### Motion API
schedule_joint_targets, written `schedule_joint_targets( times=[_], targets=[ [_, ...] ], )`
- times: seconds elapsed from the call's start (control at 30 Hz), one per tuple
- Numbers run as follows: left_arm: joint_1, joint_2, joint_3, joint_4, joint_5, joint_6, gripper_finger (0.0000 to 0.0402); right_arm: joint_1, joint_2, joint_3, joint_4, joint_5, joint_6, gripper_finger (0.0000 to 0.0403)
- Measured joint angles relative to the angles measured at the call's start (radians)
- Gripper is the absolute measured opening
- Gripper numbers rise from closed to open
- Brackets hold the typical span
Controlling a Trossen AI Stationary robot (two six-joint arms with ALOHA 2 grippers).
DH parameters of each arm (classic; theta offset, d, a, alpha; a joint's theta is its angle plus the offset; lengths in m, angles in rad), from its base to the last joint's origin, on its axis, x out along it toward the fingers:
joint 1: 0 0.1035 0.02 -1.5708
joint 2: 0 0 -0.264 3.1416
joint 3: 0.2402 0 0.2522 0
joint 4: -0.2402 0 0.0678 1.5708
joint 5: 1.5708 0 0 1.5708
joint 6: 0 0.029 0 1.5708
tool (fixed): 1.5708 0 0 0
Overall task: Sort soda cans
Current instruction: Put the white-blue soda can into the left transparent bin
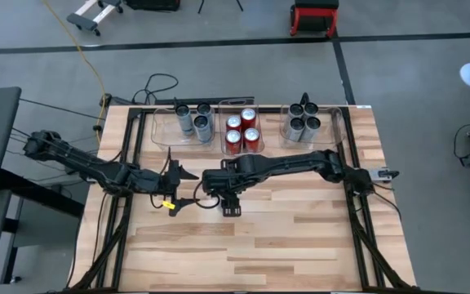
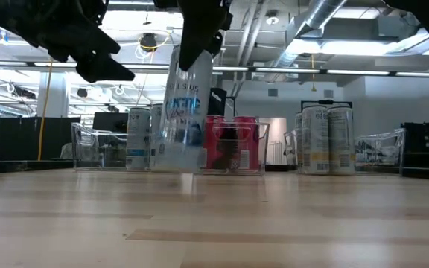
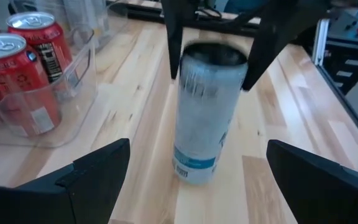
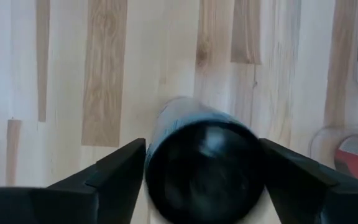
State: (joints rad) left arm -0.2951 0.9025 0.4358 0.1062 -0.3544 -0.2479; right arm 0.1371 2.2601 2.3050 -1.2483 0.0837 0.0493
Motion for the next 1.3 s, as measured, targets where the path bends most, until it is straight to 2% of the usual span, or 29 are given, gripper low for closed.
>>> schedule_joint_targets(
  times=[0.3,0.57,0.7,1.07,1.17,1.3],
  targets=[
    [0.0,0.115,0.0,0.068,-0.002,0.029,0.0375,0.0,-0.003,0.001,0.003,0.002,-0.025,0.0355],
    [0.0,0.219,0.0,0.258,0.001,0.121,0.0375,0.0,-0.003,0.05,-0.049,0.05,0.03,0.0355],
    [0.004,0.278,0.0,0.378,0.009,0.188,0.0375,0.011,-0.051,0.044,-0.05,0.065,0.077,0.0349],
    [0.026,0.455,0.001,0.66,0.009,0.273,0.0375,0.066,-0.24,0.045,-0.054,0.233,0.212,0.034],
    [0.055,0.487,0.007,0.668,0.009,0.231,0.0375,0.09,-0.266,0.045,-0.068,0.286,0.237,0.034],
    [0.09,0.537,0.034,0.672,0.036,0.204,0.0375,0.128,-0.274,0.045,-0.112,0.409,0.27,0.034]
  ],
)
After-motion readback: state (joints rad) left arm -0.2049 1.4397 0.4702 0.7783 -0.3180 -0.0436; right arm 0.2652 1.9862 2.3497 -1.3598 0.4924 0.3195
